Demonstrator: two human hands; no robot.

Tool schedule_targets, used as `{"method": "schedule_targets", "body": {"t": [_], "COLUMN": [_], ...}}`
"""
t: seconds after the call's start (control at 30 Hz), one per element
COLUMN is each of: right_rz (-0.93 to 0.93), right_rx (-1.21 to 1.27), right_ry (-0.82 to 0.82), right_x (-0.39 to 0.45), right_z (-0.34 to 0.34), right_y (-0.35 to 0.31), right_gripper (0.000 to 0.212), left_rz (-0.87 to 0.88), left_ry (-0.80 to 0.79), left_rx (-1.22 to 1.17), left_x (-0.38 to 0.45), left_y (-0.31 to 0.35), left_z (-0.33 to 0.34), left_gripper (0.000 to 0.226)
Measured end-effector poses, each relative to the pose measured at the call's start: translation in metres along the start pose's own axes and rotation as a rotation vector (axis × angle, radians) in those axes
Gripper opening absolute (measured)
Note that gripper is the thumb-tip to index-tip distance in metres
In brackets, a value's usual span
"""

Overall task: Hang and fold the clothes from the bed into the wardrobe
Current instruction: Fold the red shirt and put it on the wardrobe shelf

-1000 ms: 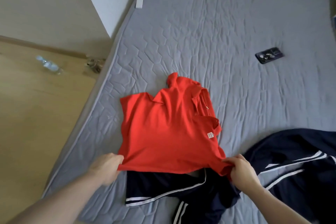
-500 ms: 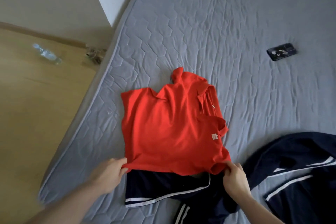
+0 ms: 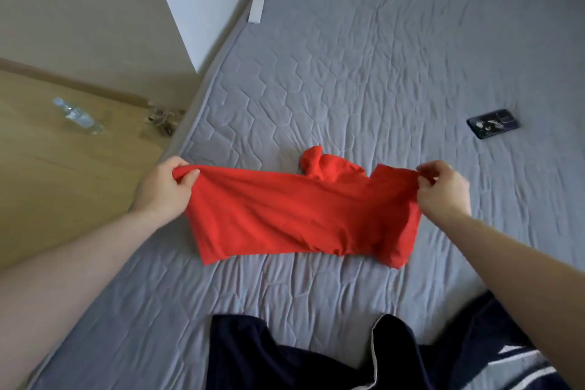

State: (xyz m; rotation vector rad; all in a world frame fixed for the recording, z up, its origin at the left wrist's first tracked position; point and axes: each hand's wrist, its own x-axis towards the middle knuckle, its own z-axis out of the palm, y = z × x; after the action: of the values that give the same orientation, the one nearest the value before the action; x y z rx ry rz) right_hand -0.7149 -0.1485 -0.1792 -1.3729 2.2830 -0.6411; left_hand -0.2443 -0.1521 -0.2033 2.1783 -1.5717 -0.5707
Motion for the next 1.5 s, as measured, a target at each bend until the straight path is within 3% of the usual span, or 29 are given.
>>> {"method": "schedule_targets", "body": {"t": [0.1,0.2,0.3,0.5,0.67,0.77,0.87,0.93,1.13,1.2,1.3,1.4,1.5], "right_rz": [-0.022,0.005,0.138,0.651,0.855,0.884,0.865,0.878,0.873,0.875,0.92,0.991,0.908], "right_rx": [0.022,-0.009,0.005,0.211,0.381,0.478,0.66,0.751,0.987,0.971,0.832,0.646,0.247], "right_ry": [0.058,-0.033,-0.127,-0.139,-0.067,-0.008,0.001,0.009,0.059,0.111,0.115,-0.079,-0.31], "right_x": [0.024,0.006,-0.038,-0.074,-0.064,-0.054,-0.049,-0.051,-0.064,-0.069,-0.087,-0.109,-0.122], "right_z": [0.01,0.035,0.067,0.114,0.137,0.144,0.144,0.139,0.106,0.089,0.072,0.063,0.067], "right_y": [-0.021,-0.017,0.015,0.079,0.1,0.111,0.118,0.114,0.084,0.075,0.083,0.11,0.139], "right_gripper": [0.034,0.047,0.056,0.091,0.122,0.104,0.052,0.031,0.02,0.016,0.01,0.006,0.044], "left_rz": [-0.15,-0.256,-0.347,-0.587,-0.68,-0.756,-0.744,-0.72,-0.698,-0.719,-0.772,-0.798,-0.746], "left_ry": [0.017,-0.088,-0.211,-0.334,-0.281,-0.226,-0.28,-0.324,-0.357,-0.379,-0.341,-0.34,-0.437], "left_rx": [0.037,0.115,0.067,-0.027,-0.279,-0.52,-0.58,-0.535,-0.405,-0.37,-0.36,-0.307,-0.113], "left_x": [0.031,0.025,-0.007,-0.053,-0.057,-0.051,-0.052,-0.059,-0.111,-0.134,-0.165,-0.186,-0.187], "left_y": [-0.001,-0.017,-0.044,-0.088,-0.098,-0.102,-0.107,-0.104,-0.087,-0.089,-0.106,-0.131,-0.155], "left_z": [0.009,0.029,0.064,0.118,0.143,0.149,0.151,0.15,0.129,0.119,0.1,0.084,0.077], "left_gripper": [0.047,0.071,0.077,0.083,0.075,0.056,0.039,0.029,0.018,0.024,0.013,0.033,0.042]}}
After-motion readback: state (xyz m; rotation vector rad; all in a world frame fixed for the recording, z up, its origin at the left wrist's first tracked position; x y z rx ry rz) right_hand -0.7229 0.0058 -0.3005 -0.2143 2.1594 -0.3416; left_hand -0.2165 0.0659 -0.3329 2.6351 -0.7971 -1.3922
